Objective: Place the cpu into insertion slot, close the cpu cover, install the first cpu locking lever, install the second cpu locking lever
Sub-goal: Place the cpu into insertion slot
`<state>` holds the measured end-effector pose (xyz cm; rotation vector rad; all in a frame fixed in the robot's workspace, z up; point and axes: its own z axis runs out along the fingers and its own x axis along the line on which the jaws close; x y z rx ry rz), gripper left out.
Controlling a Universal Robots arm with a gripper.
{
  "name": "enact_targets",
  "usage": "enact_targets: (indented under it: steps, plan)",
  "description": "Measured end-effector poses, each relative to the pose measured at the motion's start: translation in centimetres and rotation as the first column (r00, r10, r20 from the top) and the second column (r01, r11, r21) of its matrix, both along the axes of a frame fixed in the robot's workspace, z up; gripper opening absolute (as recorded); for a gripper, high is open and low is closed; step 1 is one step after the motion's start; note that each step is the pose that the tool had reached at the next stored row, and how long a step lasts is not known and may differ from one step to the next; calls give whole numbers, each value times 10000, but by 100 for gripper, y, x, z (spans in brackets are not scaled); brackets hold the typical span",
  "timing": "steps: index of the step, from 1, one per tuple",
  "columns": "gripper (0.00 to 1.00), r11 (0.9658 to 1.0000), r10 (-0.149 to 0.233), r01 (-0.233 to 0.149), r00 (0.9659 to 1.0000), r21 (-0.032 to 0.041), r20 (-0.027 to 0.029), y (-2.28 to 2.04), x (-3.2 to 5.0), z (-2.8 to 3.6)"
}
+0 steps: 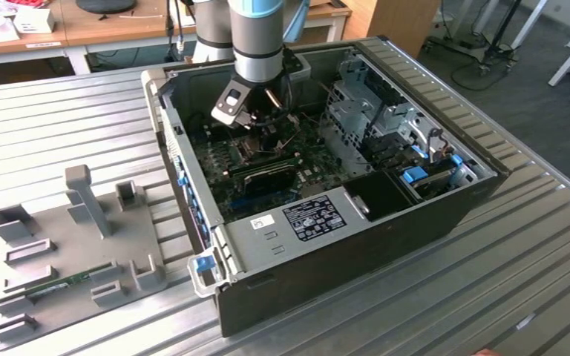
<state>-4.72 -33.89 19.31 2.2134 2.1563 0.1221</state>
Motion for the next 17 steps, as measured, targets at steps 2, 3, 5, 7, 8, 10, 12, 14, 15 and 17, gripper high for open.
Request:
enact_targets:
  steps: [2,3,5,7,8,10,12,14,15,17]
  plan:
    - [55,10000,0,0,10000,-2,-1,0,0,-1]
    - [55,10000,0,0,10000,-1,0,0,0,-1]
    - [55,10000,0,0,10000,1,2,0,0,-3]
    - [55,10000,0,0,10000,0,1,0,0,-7]
    - [55,10000,0,0,10000,-1,-1,0,0,-10]
    - [55,10000,0,0,10000,-3,-1,-1,0,-10]
    - [55,10000,0,0,10000,-1,0,0,0,-12]
    - [55,10000,0,0,10000,0,1,0,0,-12]
    - [55,10000,0,0,10000,0,1,0,0,-13]
    - [55,10000,0,0,10000,1,2,0,0,-13]
